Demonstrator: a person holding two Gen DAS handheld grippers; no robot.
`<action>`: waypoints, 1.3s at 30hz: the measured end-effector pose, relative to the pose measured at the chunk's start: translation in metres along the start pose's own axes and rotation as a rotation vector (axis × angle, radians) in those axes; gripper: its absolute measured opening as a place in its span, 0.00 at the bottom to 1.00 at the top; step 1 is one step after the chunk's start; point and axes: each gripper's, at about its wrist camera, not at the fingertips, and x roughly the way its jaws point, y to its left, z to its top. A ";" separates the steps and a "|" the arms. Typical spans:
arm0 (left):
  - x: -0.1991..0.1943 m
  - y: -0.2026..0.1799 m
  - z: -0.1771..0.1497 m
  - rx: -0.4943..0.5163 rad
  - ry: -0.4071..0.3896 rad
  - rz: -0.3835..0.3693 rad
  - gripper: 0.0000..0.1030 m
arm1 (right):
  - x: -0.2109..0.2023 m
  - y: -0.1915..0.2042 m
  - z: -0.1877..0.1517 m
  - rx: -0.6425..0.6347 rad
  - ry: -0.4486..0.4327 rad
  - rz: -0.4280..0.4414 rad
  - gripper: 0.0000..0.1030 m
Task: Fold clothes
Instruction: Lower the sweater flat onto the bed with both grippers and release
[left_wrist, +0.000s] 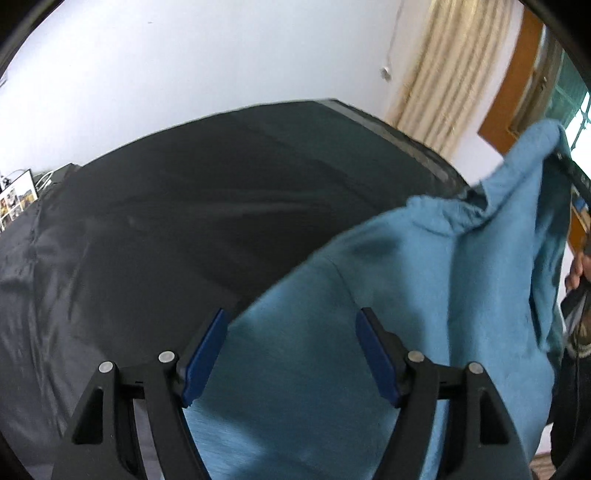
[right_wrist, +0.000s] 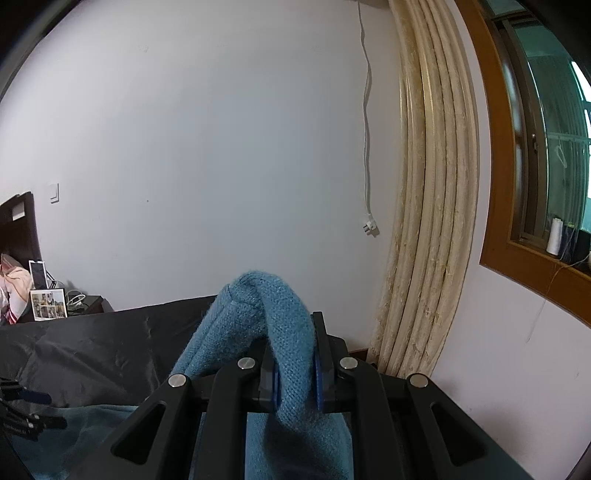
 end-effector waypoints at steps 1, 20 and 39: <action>0.002 -0.004 -0.001 0.012 0.007 0.023 0.71 | 0.001 -0.002 0.000 0.005 0.005 0.001 0.13; -0.100 0.091 0.015 -0.427 -0.267 0.269 0.08 | 0.059 0.044 0.024 -0.039 0.064 0.087 0.13; -0.052 0.141 -0.001 -0.426 -0.086 0.495 0.36 | 0.182 0.099 0.009 -0.186 0.393 0.080 0.83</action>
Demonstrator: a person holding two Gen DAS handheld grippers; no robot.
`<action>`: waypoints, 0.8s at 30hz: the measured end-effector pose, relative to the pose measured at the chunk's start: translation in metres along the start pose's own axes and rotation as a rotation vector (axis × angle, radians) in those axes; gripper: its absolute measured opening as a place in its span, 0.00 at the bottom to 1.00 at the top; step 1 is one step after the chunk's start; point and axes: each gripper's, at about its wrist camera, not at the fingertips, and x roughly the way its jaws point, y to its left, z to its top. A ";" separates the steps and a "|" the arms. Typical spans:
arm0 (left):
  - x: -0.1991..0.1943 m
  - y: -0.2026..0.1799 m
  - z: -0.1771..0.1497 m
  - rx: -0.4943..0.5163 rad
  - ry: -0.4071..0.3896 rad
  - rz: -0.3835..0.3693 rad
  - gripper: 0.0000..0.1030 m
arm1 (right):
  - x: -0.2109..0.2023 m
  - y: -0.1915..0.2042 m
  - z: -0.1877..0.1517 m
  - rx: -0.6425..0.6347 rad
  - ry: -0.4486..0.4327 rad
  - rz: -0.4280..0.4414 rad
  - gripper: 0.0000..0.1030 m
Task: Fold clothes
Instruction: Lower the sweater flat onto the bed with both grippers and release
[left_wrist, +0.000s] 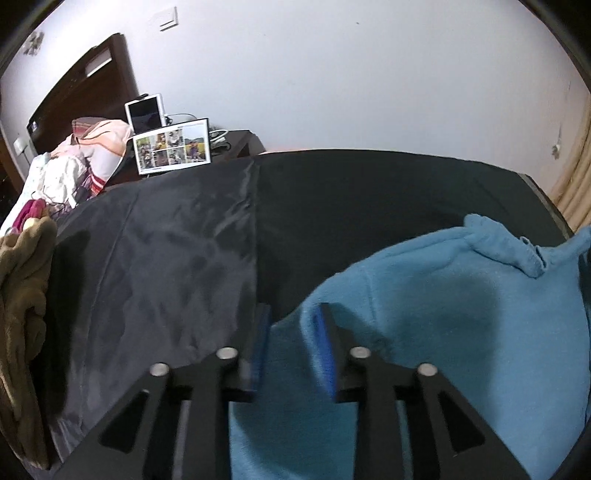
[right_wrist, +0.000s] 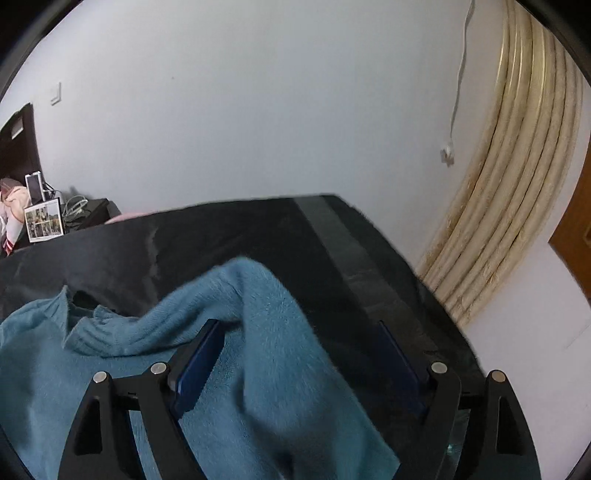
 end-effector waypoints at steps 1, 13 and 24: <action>-0.003 0.004 0.000 -0.009 -0.002 -0.005 0.37 | -0.007 -0.001 0.000 -0.006 -0.004 0.027 0.83; -0.042 -0.036 -0.025 0.097 -0.027 -0.152 0.60 | 0.011 0.090 -0.021 -0.180 0.193 0.292 0.83; -0.020 -0.036 -0.032 0.068 -0.005 -0.146 0.62 | 0.082 0.082 0.033 -0.012 0.161 0.165 0.83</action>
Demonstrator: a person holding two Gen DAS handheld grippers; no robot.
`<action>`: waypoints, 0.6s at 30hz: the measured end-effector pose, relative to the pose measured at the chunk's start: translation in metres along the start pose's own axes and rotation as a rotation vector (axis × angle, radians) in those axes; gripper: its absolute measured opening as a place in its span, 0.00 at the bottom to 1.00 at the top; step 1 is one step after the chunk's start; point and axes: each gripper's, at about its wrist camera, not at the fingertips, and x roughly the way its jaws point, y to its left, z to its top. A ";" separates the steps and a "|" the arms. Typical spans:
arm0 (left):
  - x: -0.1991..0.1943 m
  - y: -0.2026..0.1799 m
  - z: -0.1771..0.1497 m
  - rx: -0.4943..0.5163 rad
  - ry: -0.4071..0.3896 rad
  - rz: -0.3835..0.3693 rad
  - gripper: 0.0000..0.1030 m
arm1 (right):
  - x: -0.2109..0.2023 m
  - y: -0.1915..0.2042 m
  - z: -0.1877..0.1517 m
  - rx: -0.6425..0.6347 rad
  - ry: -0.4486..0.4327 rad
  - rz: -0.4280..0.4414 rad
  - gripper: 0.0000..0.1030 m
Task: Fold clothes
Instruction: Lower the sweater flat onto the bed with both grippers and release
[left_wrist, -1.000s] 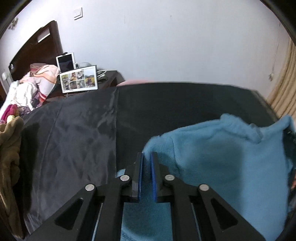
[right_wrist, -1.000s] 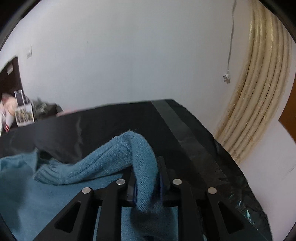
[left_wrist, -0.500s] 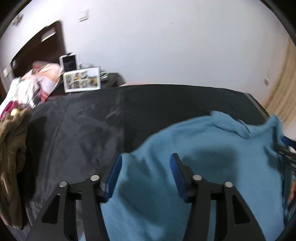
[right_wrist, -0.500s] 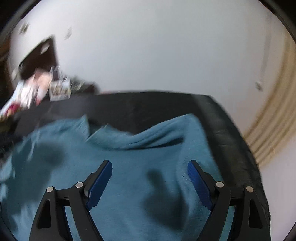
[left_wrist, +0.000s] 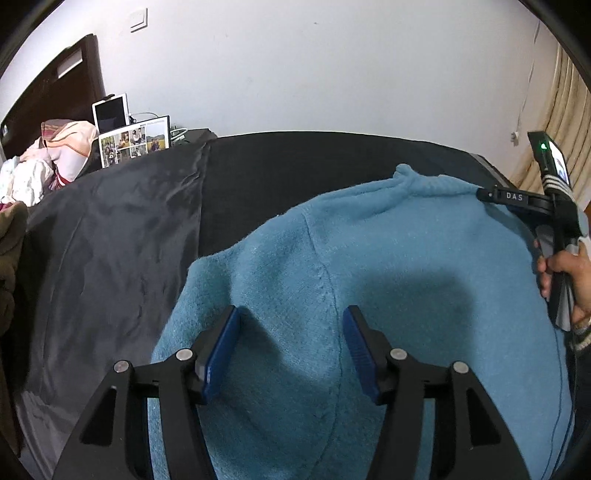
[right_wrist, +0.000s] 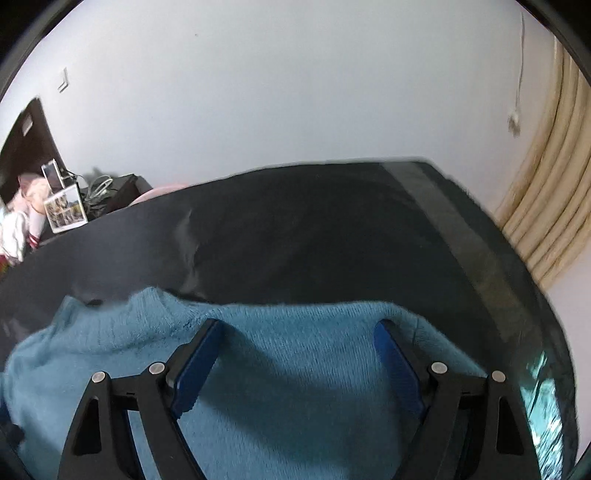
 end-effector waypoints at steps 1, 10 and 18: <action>0.000 -0.002 -0.001 0.007 -0.002 0.005 0.62 | 0.000 0.002 0.000 -0.008 0.001 -0.002 0.83; -0.010 0.006 0.000 -0.006 0.019 -0.015 0.62 | -0.082 -0.022 -0.042 -0.031 -0.043 0.103 0.83; -0.082 0.054 -0.029 -0.027 -0.010 0.011 0.72 | -0.171 0.001 -0.136 -0.134 -0.068 0.246 0.83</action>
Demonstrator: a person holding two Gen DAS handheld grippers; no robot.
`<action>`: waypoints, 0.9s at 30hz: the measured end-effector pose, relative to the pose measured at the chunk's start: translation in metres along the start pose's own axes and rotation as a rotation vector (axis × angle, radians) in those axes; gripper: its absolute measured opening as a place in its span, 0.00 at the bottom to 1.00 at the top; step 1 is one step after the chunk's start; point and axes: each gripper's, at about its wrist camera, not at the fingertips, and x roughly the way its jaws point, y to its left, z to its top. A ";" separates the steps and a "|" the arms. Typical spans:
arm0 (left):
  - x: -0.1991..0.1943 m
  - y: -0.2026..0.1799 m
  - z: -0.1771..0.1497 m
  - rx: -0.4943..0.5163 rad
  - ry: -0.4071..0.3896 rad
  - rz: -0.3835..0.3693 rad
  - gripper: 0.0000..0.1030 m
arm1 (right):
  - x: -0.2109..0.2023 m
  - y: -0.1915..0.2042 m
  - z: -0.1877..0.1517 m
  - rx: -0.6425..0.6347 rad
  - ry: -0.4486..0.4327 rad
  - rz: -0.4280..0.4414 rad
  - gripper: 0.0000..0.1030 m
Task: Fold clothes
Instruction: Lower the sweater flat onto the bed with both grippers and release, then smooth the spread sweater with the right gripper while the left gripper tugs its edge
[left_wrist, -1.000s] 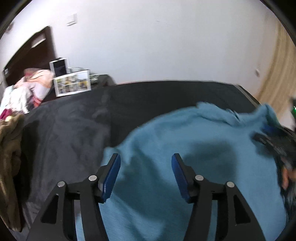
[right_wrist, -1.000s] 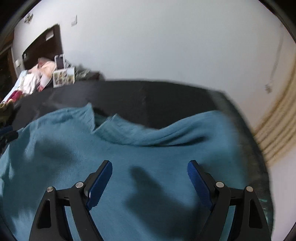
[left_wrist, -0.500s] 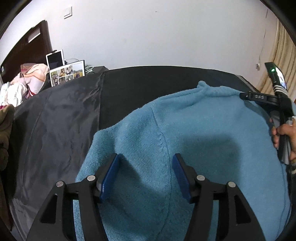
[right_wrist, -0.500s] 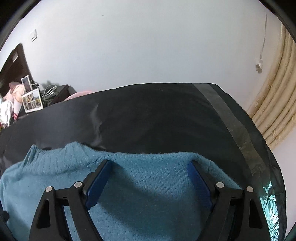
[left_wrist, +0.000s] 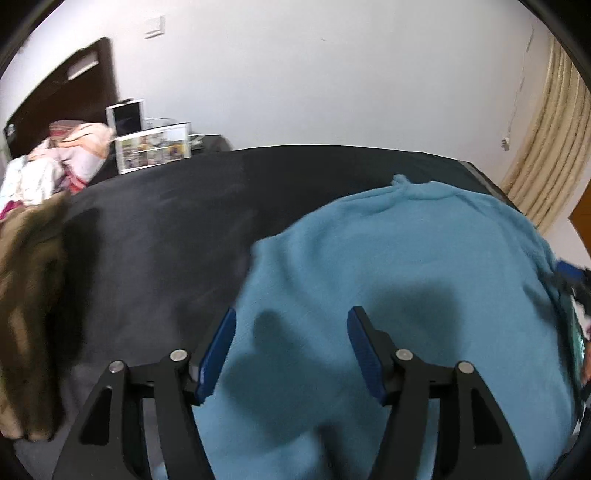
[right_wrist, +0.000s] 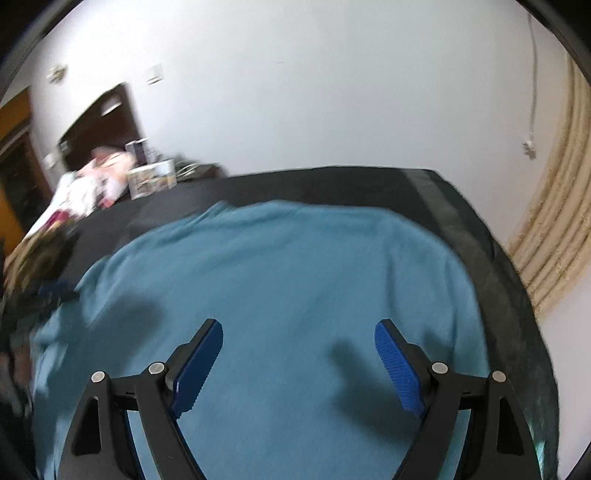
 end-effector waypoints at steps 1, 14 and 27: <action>-0.009 0.009 -0.007 -0.011 0.001 0.010 0.74 | -0.008 0.009 -0.012 -0.013 0.000 0.016 0.83; -0.034 0.042 -0.094 0.040 0.064 -0.031 0.76 | -0.020 0.057 -0.092 0.005 -0.003 0.083 0.83; -0.020 0.020 -0.095 0.036 0.046 -0.084 0.16 | -0.028 0.054 -0.124 0.080 -0.018 0.083 0.83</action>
